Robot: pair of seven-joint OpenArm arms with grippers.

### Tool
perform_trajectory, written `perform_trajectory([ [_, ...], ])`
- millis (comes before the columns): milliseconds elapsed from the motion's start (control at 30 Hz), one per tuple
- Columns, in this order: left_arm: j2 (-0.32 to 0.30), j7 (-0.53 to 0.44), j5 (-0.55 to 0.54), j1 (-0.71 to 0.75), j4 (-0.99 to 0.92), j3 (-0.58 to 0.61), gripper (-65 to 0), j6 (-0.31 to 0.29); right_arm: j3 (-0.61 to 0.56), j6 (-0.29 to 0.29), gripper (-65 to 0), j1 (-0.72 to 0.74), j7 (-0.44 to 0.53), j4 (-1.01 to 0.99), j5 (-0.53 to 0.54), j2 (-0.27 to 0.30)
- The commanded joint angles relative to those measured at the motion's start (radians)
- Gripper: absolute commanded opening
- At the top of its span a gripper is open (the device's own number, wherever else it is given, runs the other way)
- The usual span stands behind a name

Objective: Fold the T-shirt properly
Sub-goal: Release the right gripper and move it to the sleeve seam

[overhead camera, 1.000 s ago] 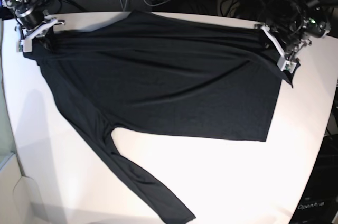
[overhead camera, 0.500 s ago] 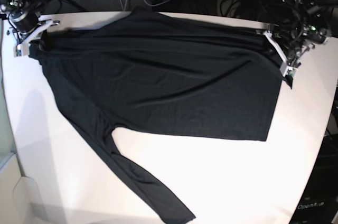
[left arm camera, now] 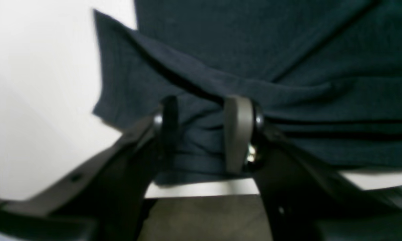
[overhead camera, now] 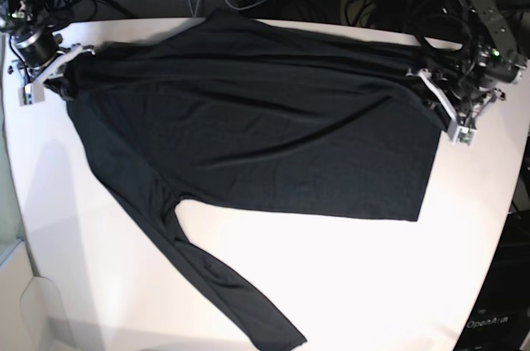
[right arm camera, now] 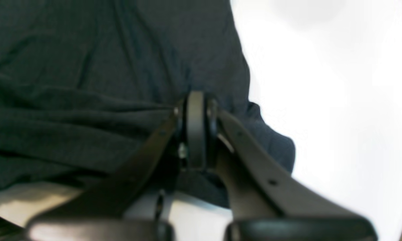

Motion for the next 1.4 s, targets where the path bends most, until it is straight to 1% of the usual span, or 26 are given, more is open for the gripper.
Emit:
perform_trajectory([
  [0,-0.011,-0.014,-0.008,-0.007,0.028,-0.003,-42.4,0.004,0.017,-0.004,-65.0,-0.001,0.025,0.016,0.007,0.03],
  [133,-0.011,-0.017,-0.008,-0.007,0.066,-0.003,-42.4,0.004,0.017,-0.004,-65.0,0.02,0.025,0.016,0.007,0.056],
  [267,-0.011,-0.025,-0.008,-0.007,0.086,-0.005,-42.4,0.004,0.014,-0.004,-65.0,0.073,0.01,0.016,0.007,0.096],
  [333,-0.011,-0.025,-0.008,-0.007,0.086,-0.005,-42.4,0.004,0.014,-0.004,-65.0,0.14,-0.066,0.016,0.007,0.113],
  [467,0.01,-0.026,-0.006,-0.004,0.089,-0.009,-42.1,0.004,0.015,-0.004,-65.0,0.304,-0.262,0.016,0.009,0.116],
  [567,0.032,-0.026,-0.006,-0.007,0.114,-0.048,-42.1,0.004,0.012,-0.003,-65.0,0.427,-0.392,0.016,0.009,0.107],
  [633,0.033,-0.028,-0.006,-0.027,0.12,-0.054,-42.1,0.004,0.009,-0.003,-65.0,0.514,-0.471,0.015,0.007,0.079],
  [700,0.032,-0.028,-0.001,-0.059,0.117,-0.054,-42.1,0.004,0.009,-0.003,-65.0,0.597,-0.52,0.005,0.006,0.057],
  [767,0.029,-0.021,0.003,-0.078,0.12,-0.052,-42.1,0.004,0.009,-0.003,-65.0,0.649,-0.549,-0.018,0.006,0.048],
  [833,0.0,-0.025,-0.006,-0.086,0.117,-0.048,-42.0,0.004,-0.014,-0.003,-65.0,0.699,-0.557,-0.058,0.006,0.027],
  [933,-0.014,-0.026,-0.006,-0.109,0.108,-0.046,-42.0,0.004,-0.06,-0.003,-65.0,0.772,-0.553,-0.168,0.006,0.016],
  [1000,-0.016,-0.026,-0.006,-0.132,0.093,-0.045,-42.0,0.004,-0.126,-0.003,-65.0,0.84,-0.553,-0.256,0.006,-0.012],
  [1100,-0.034,-0.023,-0.006,-0.138,0.093,-0.045,-42.0,0.004,-0.229,-0.003,-65.0,0.903,-0.55,-0.352,0.006,-0.025],
  [1167,-0.036,-0.017,-0.006,-0.141,0.089,-0.045,-42.0,0.004,-0.307,-0.003,-65.0,0.95,-0.52,-0.398,0.006,-0.047],
  [1267,-0.034,-0.017,-0.006,-0.135,0.089,-0.046,-42.0,0.004,-0.402,-0.003,-65.0,0.996,-0.441,-0.435,0.006,-0.062],
  [1367,-0.032,-0.014,-0.004,-0.125,0.089,-0.046,-42.0,0.004,-0.46,-0.003,-65.0,1.022,-0.389,-0.441,0.006,-0.085],
])
